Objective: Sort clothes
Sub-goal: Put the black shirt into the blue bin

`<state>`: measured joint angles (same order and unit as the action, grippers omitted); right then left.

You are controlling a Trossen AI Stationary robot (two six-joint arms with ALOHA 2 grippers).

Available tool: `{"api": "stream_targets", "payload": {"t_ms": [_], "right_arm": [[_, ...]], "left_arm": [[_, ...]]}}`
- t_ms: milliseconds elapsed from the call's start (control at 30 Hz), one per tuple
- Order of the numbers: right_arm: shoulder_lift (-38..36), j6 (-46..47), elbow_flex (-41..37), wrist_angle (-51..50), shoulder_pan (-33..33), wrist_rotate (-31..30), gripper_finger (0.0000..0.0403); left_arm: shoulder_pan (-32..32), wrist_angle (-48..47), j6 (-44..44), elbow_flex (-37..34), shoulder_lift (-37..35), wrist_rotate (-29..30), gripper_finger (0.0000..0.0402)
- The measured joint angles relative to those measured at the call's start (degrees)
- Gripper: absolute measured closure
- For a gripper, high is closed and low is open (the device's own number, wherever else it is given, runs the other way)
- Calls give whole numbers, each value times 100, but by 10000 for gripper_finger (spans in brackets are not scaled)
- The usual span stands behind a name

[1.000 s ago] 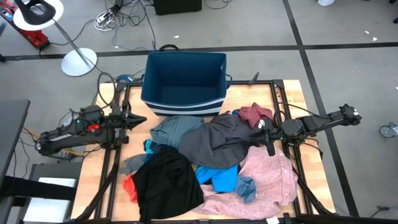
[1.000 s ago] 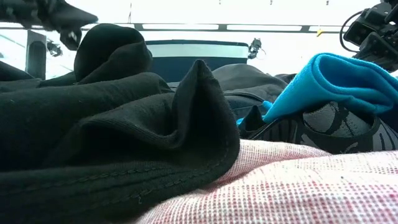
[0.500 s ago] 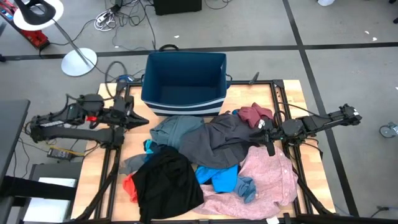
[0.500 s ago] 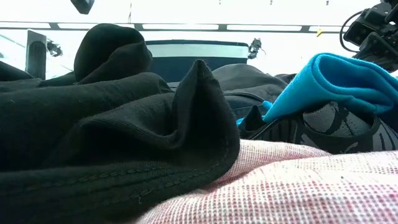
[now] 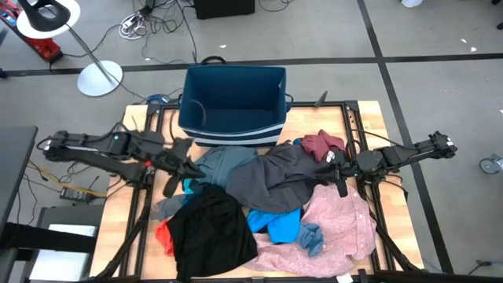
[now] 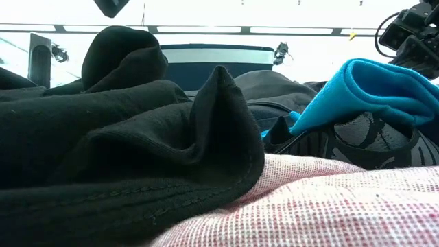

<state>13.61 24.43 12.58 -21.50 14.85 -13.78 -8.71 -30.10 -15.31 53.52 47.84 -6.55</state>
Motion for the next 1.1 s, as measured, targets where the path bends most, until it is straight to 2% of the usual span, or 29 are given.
{"api": "stream_targets", "payload": {"t_ms": [333,400,500,633,767,1000,1100], "right_arm": [[-1,0,-2,1,0,1,314],[0,0,-1,0,1,1,314],[0,0,-2,0,0,0,314],[-2,0,-2,2,0,0,314],[0,0,-2,0,1,0,314],[0,0,-2,2,0,2,314],[0,0,-2,1,0,1,314]], "left_arm": [[-1409,-231,-608,4,485,1433,394],[-1541,-252,-618,4,591,1391,394],[-1576,-118,-617,2,806,889,394],[-1572,312,-623,-7,1081,778,388],[-1572,602,-623,-8,1332,750,358],[-1570,640,-632,-13,1729,750,265],[-1570,634,-597,-13,1898,858,241]]}}
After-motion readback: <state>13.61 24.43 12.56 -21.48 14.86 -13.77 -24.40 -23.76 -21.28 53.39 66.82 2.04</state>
